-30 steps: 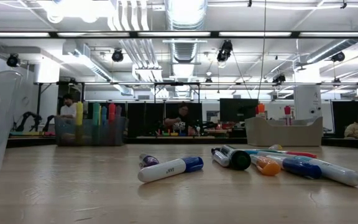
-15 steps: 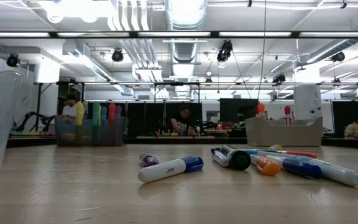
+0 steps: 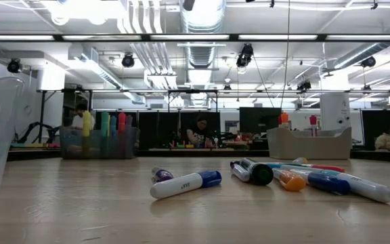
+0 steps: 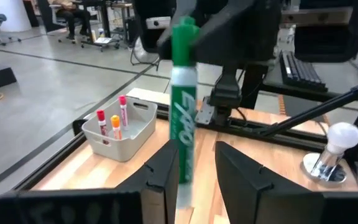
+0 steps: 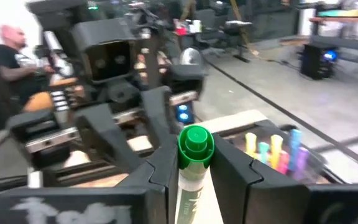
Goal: Pick & Place Markers
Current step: Put the green marker pen into the gray bin
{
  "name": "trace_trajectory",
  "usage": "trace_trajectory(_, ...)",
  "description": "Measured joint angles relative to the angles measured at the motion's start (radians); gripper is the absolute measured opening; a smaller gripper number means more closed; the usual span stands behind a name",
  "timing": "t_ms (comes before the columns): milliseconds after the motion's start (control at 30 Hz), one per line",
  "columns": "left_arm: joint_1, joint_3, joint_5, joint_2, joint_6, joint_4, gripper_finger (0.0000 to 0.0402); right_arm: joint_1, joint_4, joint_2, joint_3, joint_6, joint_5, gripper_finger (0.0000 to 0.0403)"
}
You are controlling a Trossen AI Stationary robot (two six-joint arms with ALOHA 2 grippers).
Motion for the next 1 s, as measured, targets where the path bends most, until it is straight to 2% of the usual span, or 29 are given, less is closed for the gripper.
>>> trace_trajectory(267, 0.000, 0.000, -0.001, -0.017, -0.005, -0.129, 0.0105, -0.002, -0.115, -0.008, 0.000, 0.006, 0.150, 0.0072)
trace_trajectory(467, -0.001, -0.043, -0.001, -0.016, -0.007, -0.156, 0.0106, -0.003, -0.240, -0.017, 0.000, 0.059, 0.321, 0.0071)
trace_trajectory(667, -0.003, -0.106, 0.008, -0.016, -0.029, -0.151, 0.0106, -0.003, -0.410, -0.027, 0.000, 0.186, 0.513, 0.0071)
trace_trajectory(1000, -0.014, -0.232, 0.054, -0.018, -0.060, -0.058, 0.0106, -0.004, -0.658, -0.046, -0.040, 0.473, 0.722, 0.0070)
